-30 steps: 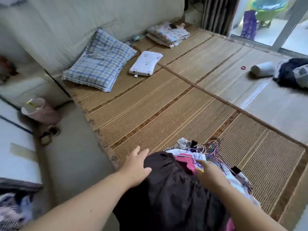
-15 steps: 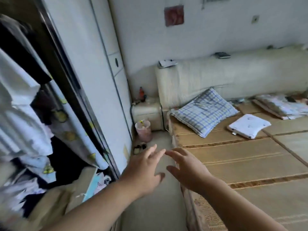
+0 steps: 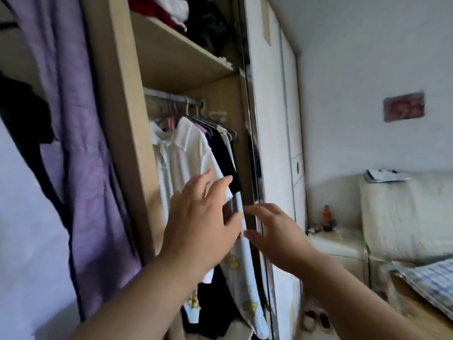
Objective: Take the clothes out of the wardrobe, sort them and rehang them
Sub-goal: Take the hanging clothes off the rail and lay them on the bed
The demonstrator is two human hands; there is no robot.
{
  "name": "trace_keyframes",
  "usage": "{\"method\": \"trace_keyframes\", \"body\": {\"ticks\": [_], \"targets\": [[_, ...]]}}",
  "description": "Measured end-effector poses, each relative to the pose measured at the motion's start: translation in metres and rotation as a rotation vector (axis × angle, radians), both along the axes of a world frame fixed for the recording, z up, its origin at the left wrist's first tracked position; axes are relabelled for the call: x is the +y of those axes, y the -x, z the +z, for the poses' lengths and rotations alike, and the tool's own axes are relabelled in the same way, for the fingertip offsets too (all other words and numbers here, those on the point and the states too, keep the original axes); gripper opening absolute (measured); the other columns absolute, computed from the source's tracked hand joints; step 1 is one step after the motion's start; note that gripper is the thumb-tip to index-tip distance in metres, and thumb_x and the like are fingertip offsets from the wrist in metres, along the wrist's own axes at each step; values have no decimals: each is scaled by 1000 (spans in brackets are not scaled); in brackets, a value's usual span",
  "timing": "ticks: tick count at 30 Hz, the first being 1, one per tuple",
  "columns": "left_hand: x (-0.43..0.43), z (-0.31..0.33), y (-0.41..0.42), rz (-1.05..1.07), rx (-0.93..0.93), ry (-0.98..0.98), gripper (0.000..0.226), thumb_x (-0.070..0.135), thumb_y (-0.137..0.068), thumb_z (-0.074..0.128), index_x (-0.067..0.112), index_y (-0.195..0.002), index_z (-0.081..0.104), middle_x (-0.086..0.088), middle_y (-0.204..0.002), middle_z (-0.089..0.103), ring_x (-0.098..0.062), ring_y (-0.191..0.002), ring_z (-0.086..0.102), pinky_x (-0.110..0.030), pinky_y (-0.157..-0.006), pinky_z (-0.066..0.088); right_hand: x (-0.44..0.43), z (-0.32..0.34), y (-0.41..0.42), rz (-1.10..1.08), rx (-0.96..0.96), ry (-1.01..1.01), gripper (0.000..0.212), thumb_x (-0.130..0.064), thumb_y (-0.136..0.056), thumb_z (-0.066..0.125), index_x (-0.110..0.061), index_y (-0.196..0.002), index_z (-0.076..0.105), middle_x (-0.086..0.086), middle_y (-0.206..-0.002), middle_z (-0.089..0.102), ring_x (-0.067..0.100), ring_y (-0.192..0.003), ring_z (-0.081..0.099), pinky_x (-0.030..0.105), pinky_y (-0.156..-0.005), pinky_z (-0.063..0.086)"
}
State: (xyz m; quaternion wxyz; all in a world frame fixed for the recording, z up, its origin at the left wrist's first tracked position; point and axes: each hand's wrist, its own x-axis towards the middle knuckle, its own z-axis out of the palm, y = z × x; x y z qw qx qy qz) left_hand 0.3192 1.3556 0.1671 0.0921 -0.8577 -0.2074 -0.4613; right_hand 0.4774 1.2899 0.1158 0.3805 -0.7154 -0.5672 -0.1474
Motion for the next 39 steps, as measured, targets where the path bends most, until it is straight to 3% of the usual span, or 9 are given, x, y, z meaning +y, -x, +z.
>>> {"method": "trace_keyframes", "body": {"ticks": [3,6,10,13,17,22,27,34,39], "targets": [[19,36,14,156,-86,-150,59,44,-75,61,25,-130,52,-4,-141,46,-29,-137,31,-50,-111,27,39,34,-1,76,-6,-71,50,-40,-86,59,-39,-134,45,-12,-133,45,1,-93,57,25,-86,44],[42,62,21,256,-147,-200,50,38,-72,66,26,-120,60,-4,-139,50,-31,-139,29,-54,-110,23,77,65,-10,142,-9,-123,51,-42,-86,60,-39,-135,43,-9,-130,48,12,-98,59,26,-84,44],[71,88,18,420,-211,-272,50,31,-71,71,23,-120,62,-10,-152,31,-31,-144,16,-51,-114,20,135,104,-37,237,-15,-137,54,-41,-87,60,-34,-137,42,-2,-129,51,16,-108,56,24,-83,40],[86,106,10,557,-289,-317,68,24,-74,70,18,-137,47,-14,-158,11,-34,-145,9,-44,-114,16,179,128,-66,301,-12,-132,55,-42,-87,60,-31,-138,42,0,-132,51,18,-115,54,25,-85,39],[94,119,3,790,-314,-356,89,11,-74,70,2,-147,21,-19,-158,7,-37,-142,18,-41,-112,19,238,153,-99,371,-38,-105,56,-39,-87,60,-25,-139,44,4,-135,53,20,-122,50,26,-95,38],[95,121,-3,1047,-192,-440,78,5,-75,50,-19,-139,13,-33,-149,14,-38,-143,7,-38,-118,14,303,183,-122,418,-134,-122,58,-36,-89,57,-15,-141,41,9,-145,41,24,-134,36,28,-105,31],[91,124,-19,1065,-501,-411,83,9,-72,70,6,-144,29,-11,-152,23,-28,-133,33,-42,-101,36,355,219,-127,412,-219,-124,45,-23,-93,50,-5,-134,44,16,-142,41,30,-128,42,34,-105,37],[93,125,-29,1276,-460,-415,91,28,-71,71,12,-147,24,-13,-149,21,-31,-131,37,-49,-91,46,403,247,-120,416,-139,-93,40,-10,-90,43,-8,-131,46,22,-129,51,37,-118,51,43,-98,45],[92,126,-30,1307,-479,-410,89,28,-74,70,16,-148,22,-8,-151,19,-30,-132,36,-51,-94,44,421,247,-114,355,-64,-48,31,-9,-90,40,-2,-117,55,22,-119,59,36,-109,57,38,-82,45]]}}
